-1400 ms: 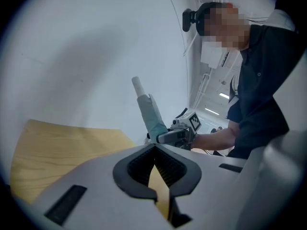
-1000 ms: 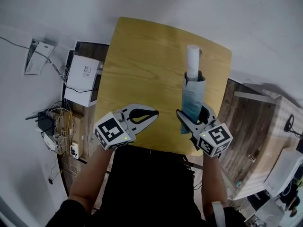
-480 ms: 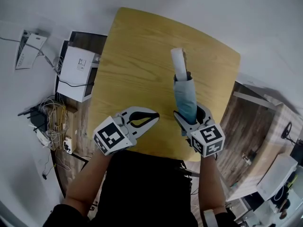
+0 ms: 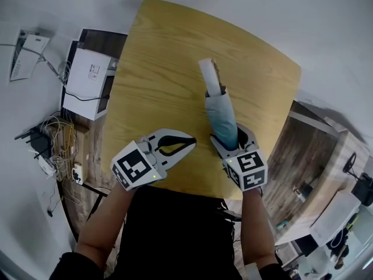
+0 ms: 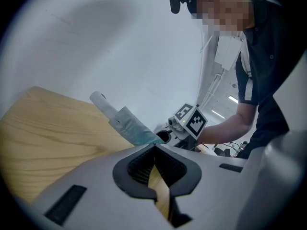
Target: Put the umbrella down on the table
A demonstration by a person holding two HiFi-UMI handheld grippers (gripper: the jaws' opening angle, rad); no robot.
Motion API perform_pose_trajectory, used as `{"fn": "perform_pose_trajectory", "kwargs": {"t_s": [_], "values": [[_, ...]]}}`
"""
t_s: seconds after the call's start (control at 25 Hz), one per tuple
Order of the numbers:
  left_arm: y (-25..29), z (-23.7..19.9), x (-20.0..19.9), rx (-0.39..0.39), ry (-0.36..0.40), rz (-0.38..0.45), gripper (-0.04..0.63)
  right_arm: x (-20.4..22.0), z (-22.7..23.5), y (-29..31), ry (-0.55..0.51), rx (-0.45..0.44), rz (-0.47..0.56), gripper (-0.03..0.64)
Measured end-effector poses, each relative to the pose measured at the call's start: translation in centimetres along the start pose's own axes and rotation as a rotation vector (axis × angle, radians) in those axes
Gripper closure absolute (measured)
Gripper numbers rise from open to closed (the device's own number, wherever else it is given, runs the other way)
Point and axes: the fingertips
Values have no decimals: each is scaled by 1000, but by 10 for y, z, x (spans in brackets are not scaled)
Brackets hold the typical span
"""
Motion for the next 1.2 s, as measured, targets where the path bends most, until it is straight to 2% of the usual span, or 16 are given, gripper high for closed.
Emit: {"fn": "perform_pose_trajectory", "kwargs": {"t_s": [0.52,0.72,0.92,1.2], "values": [[-7,-10,1,0,-19,15,583,9,9,17,6,49,-80,321],[-5,-9,3,0,-23,19,581,12,11,18,-22,83,-103,321],[-3,-5,4,6,-12,24,581,11,5,23,-70,116,-184,321],[-4,6,-9,1,15,45,581,14,7,26,-62,89,-160,319]]}}
Point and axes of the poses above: the fingertips, and each gripper's own axes: y forward along the fingers, z to its right, x out of its underside, and after that the axes turned 1 degree about -y, right-handed
